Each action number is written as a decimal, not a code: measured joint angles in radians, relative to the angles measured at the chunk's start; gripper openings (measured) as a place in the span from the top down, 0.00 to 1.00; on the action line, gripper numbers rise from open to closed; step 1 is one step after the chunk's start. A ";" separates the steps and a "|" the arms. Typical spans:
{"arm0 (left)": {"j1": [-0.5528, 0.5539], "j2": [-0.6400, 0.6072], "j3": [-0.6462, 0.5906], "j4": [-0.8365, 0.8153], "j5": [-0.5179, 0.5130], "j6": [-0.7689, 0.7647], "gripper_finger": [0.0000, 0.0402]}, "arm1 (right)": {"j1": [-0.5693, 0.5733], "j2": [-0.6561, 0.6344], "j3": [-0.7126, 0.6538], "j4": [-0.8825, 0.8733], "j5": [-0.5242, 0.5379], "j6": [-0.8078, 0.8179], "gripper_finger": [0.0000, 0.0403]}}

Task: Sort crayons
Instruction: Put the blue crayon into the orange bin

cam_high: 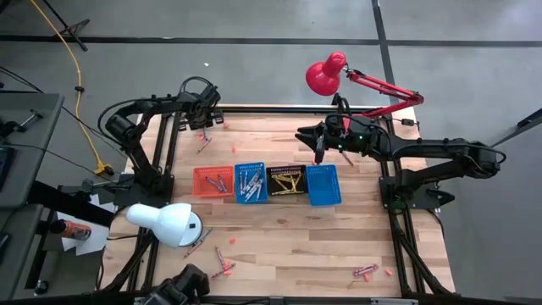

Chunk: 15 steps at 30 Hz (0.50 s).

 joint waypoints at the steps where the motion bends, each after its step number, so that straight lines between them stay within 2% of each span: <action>1: -0.002 0.001 -0.001 -0.001 0.001 -0.001 0.75 | 0.000 0.000 0.000 0.000 0.004 0.003 0.70; 4: -0.017 0.000 -0.020 0.035 0.005 -0.030 0.75 | 0.000 0.000 0.000 0.000 0.006 0.017 0.70; 9: -0.065 -0.001 -0.054 0.076 -0.075 -0.038 0.75 | 0.000 0.000 0.000 0.000 0.005 0.022 0.70; 15: -0.091 -0.003 -0.079 0.122 -0.091 -0.104 0.75 | 0.000 0.000 0.000 0.000 0.006 0.022 0.70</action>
